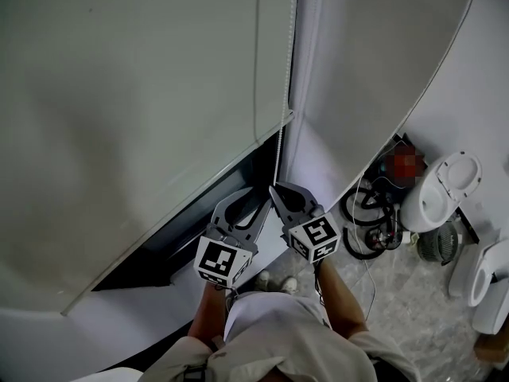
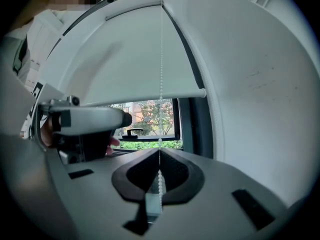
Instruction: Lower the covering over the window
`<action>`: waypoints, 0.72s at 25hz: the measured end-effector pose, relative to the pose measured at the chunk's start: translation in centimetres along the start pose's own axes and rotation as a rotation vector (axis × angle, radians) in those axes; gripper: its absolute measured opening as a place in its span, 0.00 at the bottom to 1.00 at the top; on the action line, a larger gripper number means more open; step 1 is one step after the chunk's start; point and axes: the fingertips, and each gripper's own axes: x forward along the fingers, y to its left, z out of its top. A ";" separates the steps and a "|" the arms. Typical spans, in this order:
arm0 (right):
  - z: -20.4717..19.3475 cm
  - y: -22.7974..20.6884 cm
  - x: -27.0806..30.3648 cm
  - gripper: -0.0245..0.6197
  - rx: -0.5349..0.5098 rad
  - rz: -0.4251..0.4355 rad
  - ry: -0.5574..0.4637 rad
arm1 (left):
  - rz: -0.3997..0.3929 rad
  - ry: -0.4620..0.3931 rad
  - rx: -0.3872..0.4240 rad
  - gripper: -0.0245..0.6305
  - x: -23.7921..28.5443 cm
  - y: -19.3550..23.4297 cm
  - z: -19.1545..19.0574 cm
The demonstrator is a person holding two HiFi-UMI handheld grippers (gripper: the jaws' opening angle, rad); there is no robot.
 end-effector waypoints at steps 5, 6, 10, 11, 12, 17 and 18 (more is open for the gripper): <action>-0.6 0.8 -0.6 0.03 -0.009 0.003 0.001 | 0.007 -0.050 0.047 0.23 0.6 -0.1 3.3; -0.6 0.7 -0.6 0.03 -0.010 0.002 0.002 | 0.009 -0.055 0.052 0.23 1.0 0.0 3.7; -0.9 0.4 -0.5 0.03 -0.012 0.000 0.004 | 0.017 -0.052 0.054 0.23 2.8 0.4 4.5; -0.9 0.4 -0.5 0.03 -0.014 0.000 0.004 | 0.021 -0.049 0.052 0.22 3.2 0.5 4.6; -0.8 0.4 -0.5 0.03 -0.016 0.000 0.002 | 0.024 -0.044 0.050 0.22 3.7 0.5 4.6; -0.3 0.8 -0.6 0.03 -0.023 0.003 0.003 | 0.057 -0.007 0.062 0.18 5.3 0.5 4.4; -0.2 1.0 -0.6 0.03 -0.025 0.004 0.002 | 0.076 -0.008 0.074 0.10 5.3 0.6 4.4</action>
